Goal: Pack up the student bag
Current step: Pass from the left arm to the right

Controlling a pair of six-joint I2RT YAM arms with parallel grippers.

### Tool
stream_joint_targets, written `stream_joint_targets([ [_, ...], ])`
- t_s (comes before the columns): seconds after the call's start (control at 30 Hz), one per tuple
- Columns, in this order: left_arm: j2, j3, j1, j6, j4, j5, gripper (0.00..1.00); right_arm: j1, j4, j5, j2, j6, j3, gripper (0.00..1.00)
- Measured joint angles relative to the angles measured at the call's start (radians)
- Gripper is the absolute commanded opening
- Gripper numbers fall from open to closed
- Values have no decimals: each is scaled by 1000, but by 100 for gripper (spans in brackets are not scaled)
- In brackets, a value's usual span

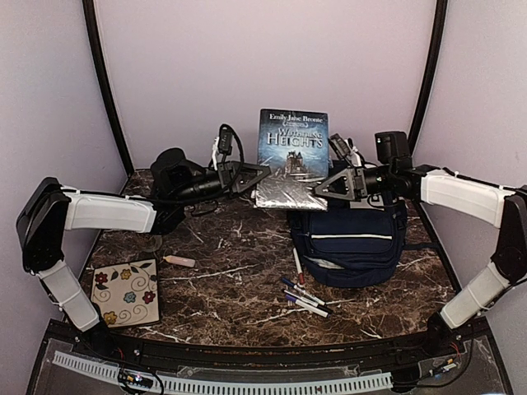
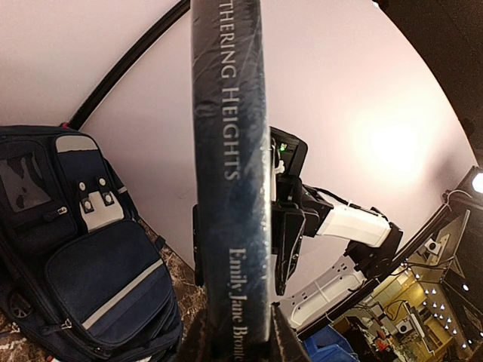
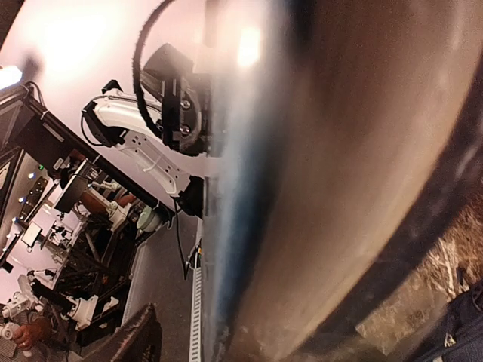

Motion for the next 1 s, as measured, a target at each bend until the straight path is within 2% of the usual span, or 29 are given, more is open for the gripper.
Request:
stream_joint_targets([
  [0.37,5,0,2,-9,33,-27,0,27,180,-10,0,154,-44,47],
  [0.73,5,-51,-2,-34,120,-121,0,14,393,21,5,382,-84,46],
  [1.0,8,-69,-2,-61,145,-160,0,13,502,44,46,474,-83,35],
])
